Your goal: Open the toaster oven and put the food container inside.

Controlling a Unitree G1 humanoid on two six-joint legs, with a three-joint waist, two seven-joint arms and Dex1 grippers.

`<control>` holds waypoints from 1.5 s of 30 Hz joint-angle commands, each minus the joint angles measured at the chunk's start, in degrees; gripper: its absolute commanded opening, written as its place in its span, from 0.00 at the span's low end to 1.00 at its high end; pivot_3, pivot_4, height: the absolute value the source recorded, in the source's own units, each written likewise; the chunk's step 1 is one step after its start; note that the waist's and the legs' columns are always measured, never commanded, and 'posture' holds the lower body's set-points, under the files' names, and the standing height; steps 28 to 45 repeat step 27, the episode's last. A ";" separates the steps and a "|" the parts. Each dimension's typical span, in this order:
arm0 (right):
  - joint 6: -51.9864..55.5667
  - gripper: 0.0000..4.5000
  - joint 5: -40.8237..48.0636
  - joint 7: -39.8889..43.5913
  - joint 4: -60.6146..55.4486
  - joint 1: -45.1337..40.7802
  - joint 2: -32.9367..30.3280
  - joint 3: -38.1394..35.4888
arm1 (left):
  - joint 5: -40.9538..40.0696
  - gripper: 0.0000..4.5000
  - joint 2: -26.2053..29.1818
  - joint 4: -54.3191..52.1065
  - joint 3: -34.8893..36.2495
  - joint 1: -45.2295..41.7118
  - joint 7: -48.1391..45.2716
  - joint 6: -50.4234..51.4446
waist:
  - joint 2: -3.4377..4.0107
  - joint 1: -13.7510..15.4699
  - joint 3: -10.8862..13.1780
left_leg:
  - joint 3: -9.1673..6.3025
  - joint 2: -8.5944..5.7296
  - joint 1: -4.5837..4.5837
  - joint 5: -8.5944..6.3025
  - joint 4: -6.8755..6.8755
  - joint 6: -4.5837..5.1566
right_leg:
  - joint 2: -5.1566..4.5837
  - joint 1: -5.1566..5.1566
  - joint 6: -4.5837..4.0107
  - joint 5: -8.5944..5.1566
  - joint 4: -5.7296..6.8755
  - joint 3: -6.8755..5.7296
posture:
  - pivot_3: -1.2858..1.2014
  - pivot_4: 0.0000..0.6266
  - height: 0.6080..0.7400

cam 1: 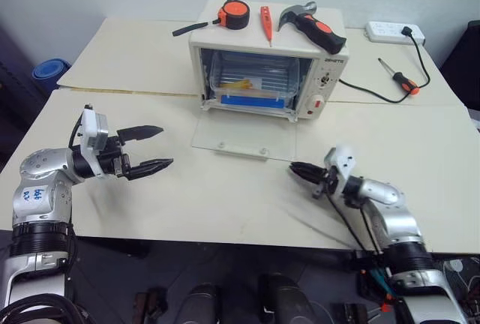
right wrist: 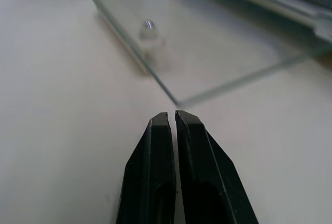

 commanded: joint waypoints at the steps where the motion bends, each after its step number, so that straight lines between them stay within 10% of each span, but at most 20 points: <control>1: -0.54 0.05 5.72 -0.69 -5.06 -2.74 1.27 -4.57 | -1.39 0.99 0.50 -0.83 3.03 0.19 1.78 -0.34 | 0.00 0.14 0.00 | -0.01 -0.01 -0.01 0.00 0.01 0.00 | -0.01 0.00 0.00 0.00 0.00 -0.01 | 0.52 0.24 1.00; 11: 9.03 0.05 18.91 -2.96 -16.68 -4.68 0.35 -11.77 | 3.26 0.99 -0.84 -2.10 5.55 7.26 9.27 -7.51 | 0.01 0.32 0.01 | -0.07 -0.03 -0.04 -0.05 -0.04 0.02 | -0.05 0.01 0.00 0.00 -0.12 -0.03 | 0.52 0.24 1.00; 16: 4.27 0.32 12.71 8.51 -24.51 8.43 -10.83 -9.26 | 5.47 1.00 1.30 -5.43 7.18 17.70 10.03 -11.07 | 0.05 0.46 -0.02 | -0.06 -0.01 -0.01 -0.17 -0.24 0.14 | -0.04 0.07 -0.01 0.00 -0.39 -0.03 | 0.52 0.24 1.00; 25: -10.95 0.99 6.85 12.82 -17.98 21.21 -12.46 -10.86 | 5.28 1.00 -0.53 -15.67 9.62 30.43 15.23 -11.47 | 0.06 0.32 -0.01 | 0.02 -0.01 0.15 -0.36 -0.11 0.38 | -0.12 0.26 -0.01 0.00 -0.62 0.05 | 0.52 0.24 1.00; 45: -12.51 0.99 6.74 11.27 -16.33 21.46 -11.00 -10.87 | 6.09 1.00 -1.13 -18.29 9.18 31.96 17.66 -10.36 | 0.06 0.27 -0.01 | 0.02 0.00 0.18 -0.33 -0.11 0.32 | -0.12 0.26 -0.01 -0.01 -0.60 0.06 | 0.52 0.24 1.00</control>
